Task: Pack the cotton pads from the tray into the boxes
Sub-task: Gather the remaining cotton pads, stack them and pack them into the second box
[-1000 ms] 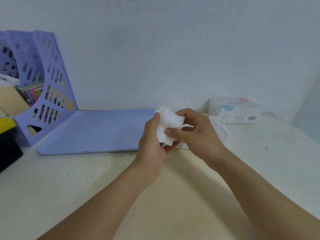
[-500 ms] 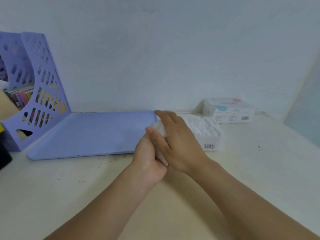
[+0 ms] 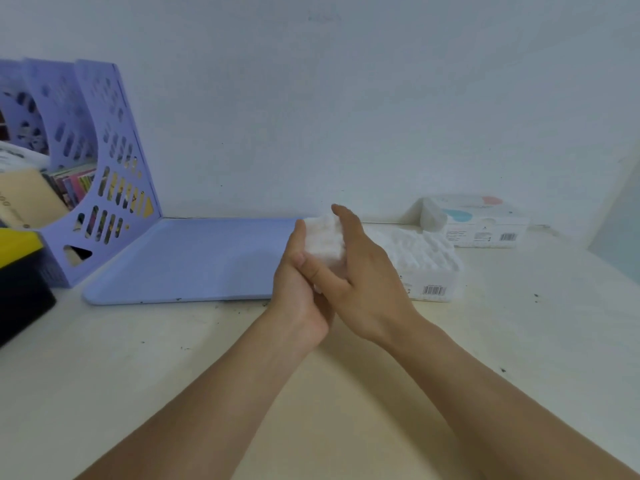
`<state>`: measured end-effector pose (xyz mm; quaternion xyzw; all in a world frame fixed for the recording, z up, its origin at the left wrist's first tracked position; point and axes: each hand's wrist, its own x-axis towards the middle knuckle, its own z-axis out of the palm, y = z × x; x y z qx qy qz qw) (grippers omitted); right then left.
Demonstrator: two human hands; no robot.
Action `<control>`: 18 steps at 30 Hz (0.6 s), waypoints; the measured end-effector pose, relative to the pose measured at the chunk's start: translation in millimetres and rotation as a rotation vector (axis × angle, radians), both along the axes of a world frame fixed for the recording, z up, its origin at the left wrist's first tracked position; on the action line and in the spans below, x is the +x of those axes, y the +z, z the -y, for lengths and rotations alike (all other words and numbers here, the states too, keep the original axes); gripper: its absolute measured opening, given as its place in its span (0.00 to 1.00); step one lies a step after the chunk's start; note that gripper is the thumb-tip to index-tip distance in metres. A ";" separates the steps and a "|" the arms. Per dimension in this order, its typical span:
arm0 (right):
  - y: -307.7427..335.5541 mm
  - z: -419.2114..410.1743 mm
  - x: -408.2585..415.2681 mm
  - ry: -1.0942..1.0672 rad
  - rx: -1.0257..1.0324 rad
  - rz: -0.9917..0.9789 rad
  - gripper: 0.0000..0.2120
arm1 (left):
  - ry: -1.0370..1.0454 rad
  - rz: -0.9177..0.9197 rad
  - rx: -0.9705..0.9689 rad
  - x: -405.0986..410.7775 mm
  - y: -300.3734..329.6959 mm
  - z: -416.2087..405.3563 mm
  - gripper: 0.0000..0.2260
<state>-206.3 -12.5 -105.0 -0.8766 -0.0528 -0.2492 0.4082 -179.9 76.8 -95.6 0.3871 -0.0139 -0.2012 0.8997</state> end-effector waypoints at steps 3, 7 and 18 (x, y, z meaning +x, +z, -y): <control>2.2 1.3 -1.8 0.082 0.075 -0.066 0.49 | 0.034 0.088 0.078 1.1 -0.5 -2.5 0.26; 4.8 8.5 -3.3 0.177 0.072 0.000 0.46 | 0.015 0.140 0.180 9.3 1.1 -4.6 0.23; 4.7 23.8 1.5 0.108 0.208 0.100 0.13 | -0.411 0.172 0.195 19.2 2.8 -25.7 0.30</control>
